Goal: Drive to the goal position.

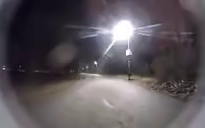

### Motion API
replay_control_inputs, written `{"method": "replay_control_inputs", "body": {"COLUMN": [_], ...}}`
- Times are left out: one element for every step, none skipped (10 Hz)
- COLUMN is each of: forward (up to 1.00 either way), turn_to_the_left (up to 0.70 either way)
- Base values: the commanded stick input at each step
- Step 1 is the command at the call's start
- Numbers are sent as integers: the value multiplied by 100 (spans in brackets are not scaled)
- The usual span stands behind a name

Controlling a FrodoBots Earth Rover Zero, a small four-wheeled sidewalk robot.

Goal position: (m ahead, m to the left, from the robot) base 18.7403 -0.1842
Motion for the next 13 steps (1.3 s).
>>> {"method": "replay_control_inputs", "body": {"forward": [100,100,100,100,100,100,100,100,100,100,100,100,100], "turn_to_the_left": [4,4,4,4,4,4,4,4,4,4,4,4,4]}}
